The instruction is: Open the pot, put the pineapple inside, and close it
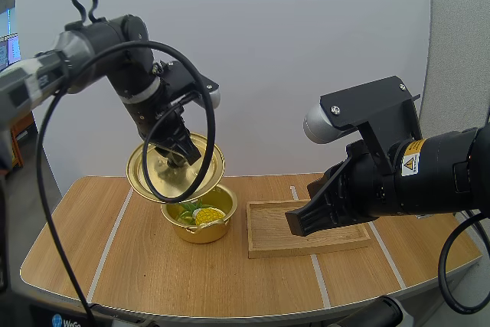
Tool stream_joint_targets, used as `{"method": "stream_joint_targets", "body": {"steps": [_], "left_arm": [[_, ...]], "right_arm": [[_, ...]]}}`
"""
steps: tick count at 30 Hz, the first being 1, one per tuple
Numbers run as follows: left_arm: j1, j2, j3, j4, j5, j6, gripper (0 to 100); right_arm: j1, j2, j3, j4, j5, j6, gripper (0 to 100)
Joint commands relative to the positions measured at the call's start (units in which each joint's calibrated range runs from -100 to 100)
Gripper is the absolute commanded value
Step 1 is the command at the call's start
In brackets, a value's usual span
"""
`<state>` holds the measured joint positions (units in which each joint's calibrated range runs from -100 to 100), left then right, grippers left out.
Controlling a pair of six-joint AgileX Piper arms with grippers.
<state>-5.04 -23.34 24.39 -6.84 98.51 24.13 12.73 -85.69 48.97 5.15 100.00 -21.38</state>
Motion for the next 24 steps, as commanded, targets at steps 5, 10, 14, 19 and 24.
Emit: {"method": "stream_joint_targets", "body": {"steps": [5,10,14,19,24], "left_arm": [[-0.11,6.06,0.07,-2.69,-5.24,0.65,0],[-0.11,11.31,0.07,-3.13,-7.8,1.41,0],[-0.11,15.38,0.07,-3.13,-10.41,1.41,0],[-0.11,19.78,-0.07,-3.21,-13.2,1.79,0],[-0.11,22.25,-0.07,-3.33,-17.32,2.48,0]], "right_arm": [[-0.28,-0.44,-0.14,-0.33,0.0,0.14,0],[-0.28,-0.44,-0.14,-0.33,0.0,0.14,0],[-0.28,-0.44,-0.14,-0.33,0.0,0.14,0],[-0.28,-0.44,-0.14,-0.33,0.0,0.14,0],[-0.28,-0.44,-0.14,-0.44,0.0,0.14,0]]}}
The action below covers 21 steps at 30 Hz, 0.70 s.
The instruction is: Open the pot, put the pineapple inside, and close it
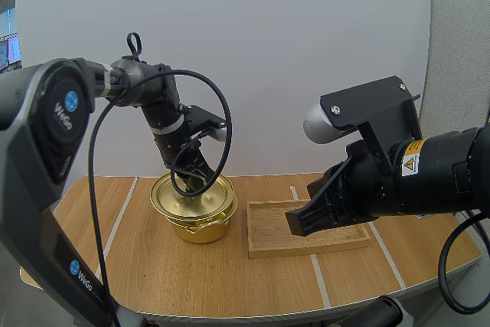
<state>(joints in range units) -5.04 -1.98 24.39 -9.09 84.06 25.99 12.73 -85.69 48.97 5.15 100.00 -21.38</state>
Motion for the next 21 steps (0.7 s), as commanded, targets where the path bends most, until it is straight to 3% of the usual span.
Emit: {"method": "stream_joint_targets", "body": {"steps": [1,21], "left_arm": [[-0.11,1.43,-0.07,-1.2,-3.38,0.62,0],[-0.11,6.59,-0.07,-3.55,-8.68,1.8,0]], "right_arm": [[-0.28,-0.44,-0.14,-0.44,0.0,0.14,0],[-0.28,-0.44,-0.14,-0.44,0.0,0.04,0]]}}
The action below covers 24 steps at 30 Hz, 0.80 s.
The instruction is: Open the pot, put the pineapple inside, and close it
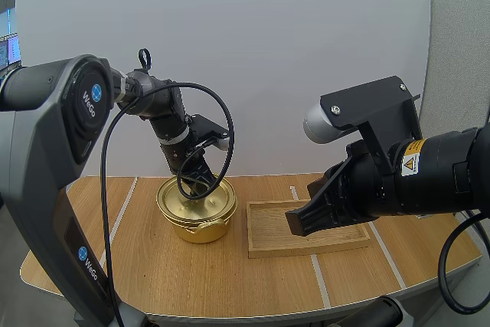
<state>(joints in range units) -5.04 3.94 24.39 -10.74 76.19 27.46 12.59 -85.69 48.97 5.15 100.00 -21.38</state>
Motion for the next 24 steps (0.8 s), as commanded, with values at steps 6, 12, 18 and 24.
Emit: {"method": "stream_joint_targets", "body": {"steps": [6,12,18,24], "left_arm": [[-0.11,2.01,-0.07,-2.11,-0.05,0.61,0],[-0.11,2.72,-0.07,-2.11,-0.05,0.61,0],[-0.11,2.72,-0.07,-2.22,1.33,0.61,23],[-0.11,2.72,-0.07,-2.69,4.21,0.24,100]], "right_arm": [[-0.14,-0.44,-0.14,-0.44,0.0,-0.05,0],[-0.14,-0.44,-0.14,-0.44,0.0,-0.05,0],[-0.14,-0.44,-0.14,-0.44,0.0,-0.05,0],[-0.14,-0.44,-0.14,-0.44,0.0,-0.15,0]]}}
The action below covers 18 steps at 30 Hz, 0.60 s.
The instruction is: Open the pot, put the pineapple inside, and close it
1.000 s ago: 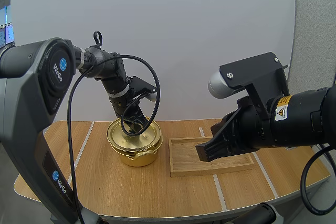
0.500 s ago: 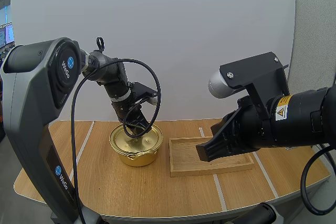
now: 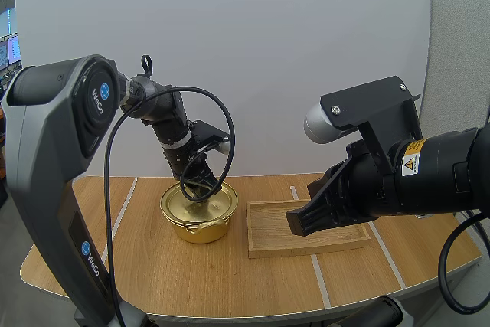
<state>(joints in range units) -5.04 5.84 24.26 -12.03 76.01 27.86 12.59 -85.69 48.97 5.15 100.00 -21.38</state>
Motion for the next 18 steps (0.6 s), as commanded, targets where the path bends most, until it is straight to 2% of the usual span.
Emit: {"method": "stream_joint_targets", "body": {"steps": [1,8,18], "left_arm": [[-0.11,0.81,0.05,-1.4,5.02,-0.16,100],[-0.11,0.09,0.05,-1.4,6.61,-0.16,100],[-0.11,-14.74,-6.55,-1.49,18.3,-1.28,100]], "right_arm": [[-0.14,-0.44,-0.14,-0.44,0.0,-0.15,0],[-0.14,-0.44,-0.14,-0.44,0.0,-0.15,0],[-0.14,-0.44,-0.14,-0.44,0.0,-0.15,0]]}}
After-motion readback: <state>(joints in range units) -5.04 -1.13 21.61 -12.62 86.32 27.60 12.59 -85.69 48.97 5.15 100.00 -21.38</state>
